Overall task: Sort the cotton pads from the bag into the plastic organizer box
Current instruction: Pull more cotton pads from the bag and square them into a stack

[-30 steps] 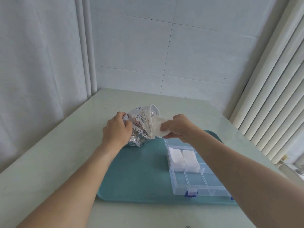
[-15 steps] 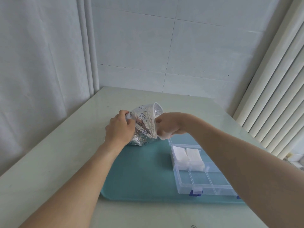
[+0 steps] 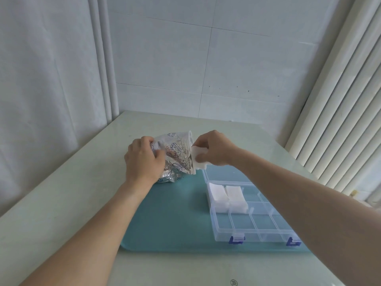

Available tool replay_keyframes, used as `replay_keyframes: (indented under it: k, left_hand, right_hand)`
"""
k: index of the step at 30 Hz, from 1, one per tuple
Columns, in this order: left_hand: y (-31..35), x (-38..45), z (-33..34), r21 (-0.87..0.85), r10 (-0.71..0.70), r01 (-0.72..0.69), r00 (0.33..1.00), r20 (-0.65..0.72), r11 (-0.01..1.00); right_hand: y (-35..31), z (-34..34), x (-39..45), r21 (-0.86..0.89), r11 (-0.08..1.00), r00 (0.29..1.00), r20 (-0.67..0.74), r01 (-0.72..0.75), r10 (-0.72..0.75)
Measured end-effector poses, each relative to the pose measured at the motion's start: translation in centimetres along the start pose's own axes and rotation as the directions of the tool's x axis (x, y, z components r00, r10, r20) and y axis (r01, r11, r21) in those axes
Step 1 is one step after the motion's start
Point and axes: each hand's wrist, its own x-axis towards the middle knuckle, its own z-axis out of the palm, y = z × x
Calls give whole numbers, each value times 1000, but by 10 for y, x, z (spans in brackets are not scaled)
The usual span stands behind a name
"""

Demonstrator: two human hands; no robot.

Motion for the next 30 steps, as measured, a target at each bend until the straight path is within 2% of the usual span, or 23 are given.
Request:
replay_keyframes:
  k: [3, 5, 8, 10, 12, 14, 16, 18, 19, 21, 23, 24, 25, 26, 28, 29, 30]
  left_hand:
    - [0, 0, 1, -45, 11, -12, 1000, -25, 999]
    - [1, -1, 0, -78, 29, -33, 998, -47, 996]
    - [5, -4, -2, -173, 88, -113, 986, -143, 979]
    - [6, -5, -5, -226, 171, -231, 952, -256, 946]
    - [11, -7, -9, -234, 272, -373, 888, -371, 898]
    - [20, -10, -13, -223, 357, -481, 830, -429, 848]
    - [36, -15, -16, -242, 448, -558, 805, -389, 794]
    - [55, -23, -13, -300, 526, -582, 813, -250, 756]
    - [67, -26, -10, -349, 530, -549, 833, -157, 759]
    - [95, -31, -1, -442, 437, -377, 899, 38, 814]
    - [121, -29, 5, -485, 219, -77, 945, 243, 871]
    - [133, -23, 8, -514, 108, 99, 927, 358, 852]
    - [140, -16, 10, -552, 21, 288, 874, 486, 783]
    - [143, -7, 12, -577, -18, 476, 782, 624, 664]
    - [145, 7, 18, -536, 85, 754, 549, 832, 380]
    - [144, 9, 21, -493, 172, 825, 462, 870, 278]
    - [142, 10, 26, -466, 240, 854, 414, 878, 232]
  right_hand:
    - [8, -7, -4, 136, 990, 999, -34, -35, 40]
    - [14, -11, -7, 182, 981, 998, -2, -68, 70]
    - [23, -13, -10, 267, 953, 990, 9, -141, 144]
    - [29, -14, -13, 382, 906, 975, -47, -181, 215]
    - [38, -19, -16, 532, 824, 954, -95, -193, 285]
    - [50, -23, -20, 650, 736, 940, -97, -190, 328]
    - [58, -27, -25, 739, 646, 934, -64, -193, 352]
    - [61, -28, -30, 806, 560, 936, -19, -193, 350]
    - [61, -28, -32, 839, 512, 940, -1, -185, 340]
    - [61, -31, -35, 909, 385, 950, 36, -159, 309]
    - [61, -38, -38, 953, 269, 968, 74, -140, 241]
    - [63, -44, -39, 957, 256, 976, 83, -134, 200]
    - [63, -50, -41, 952, 278, 983, 86, -130, 164]
    - [63, -56, -42, 940, 317, 986, 81, -124, 144]
    - [67, -66, -43, 905, 411, 987, 48, -107, 151]
    - [68, -69, -44, 878, 468, 986, 23, -99, 166]
    - [69, -70, -44, 841, 532, 981, -11, -94, 192]
